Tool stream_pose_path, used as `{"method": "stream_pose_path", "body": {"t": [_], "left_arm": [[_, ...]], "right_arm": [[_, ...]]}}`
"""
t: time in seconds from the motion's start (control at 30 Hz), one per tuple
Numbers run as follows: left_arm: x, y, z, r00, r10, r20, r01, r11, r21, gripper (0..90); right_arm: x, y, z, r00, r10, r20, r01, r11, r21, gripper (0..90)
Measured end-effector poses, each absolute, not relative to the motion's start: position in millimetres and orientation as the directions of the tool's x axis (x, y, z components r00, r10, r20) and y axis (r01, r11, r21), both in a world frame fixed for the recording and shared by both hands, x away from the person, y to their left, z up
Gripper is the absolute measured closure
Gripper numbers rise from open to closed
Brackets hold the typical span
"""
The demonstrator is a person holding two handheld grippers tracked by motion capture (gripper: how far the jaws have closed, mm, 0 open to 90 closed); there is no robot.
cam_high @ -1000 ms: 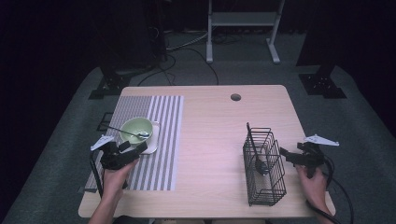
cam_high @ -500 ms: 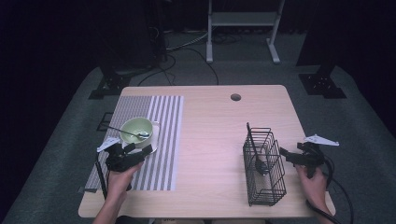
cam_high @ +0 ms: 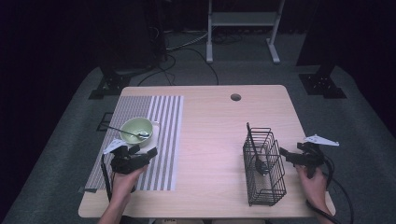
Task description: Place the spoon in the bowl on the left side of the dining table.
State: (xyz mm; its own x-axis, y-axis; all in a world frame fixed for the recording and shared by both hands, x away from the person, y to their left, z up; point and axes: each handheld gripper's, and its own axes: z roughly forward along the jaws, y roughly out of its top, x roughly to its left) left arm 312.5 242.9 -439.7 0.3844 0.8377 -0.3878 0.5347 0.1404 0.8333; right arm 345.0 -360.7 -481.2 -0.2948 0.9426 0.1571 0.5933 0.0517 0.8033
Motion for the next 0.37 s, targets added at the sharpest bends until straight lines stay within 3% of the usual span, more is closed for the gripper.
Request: {"method": "stream_pose_path", "body": {"t": [0.37], "left_arm": [[308.1, 236.4, -444.7, 0.4, 0.838, -0.371, 0.527, 0.121, 0.841, 8.3]], "right_arm": [[344.7, -361.2, -481.1, -0.299, 0.941, 0.159, 0.589, 0.051, 0.807, 12.3]]}}
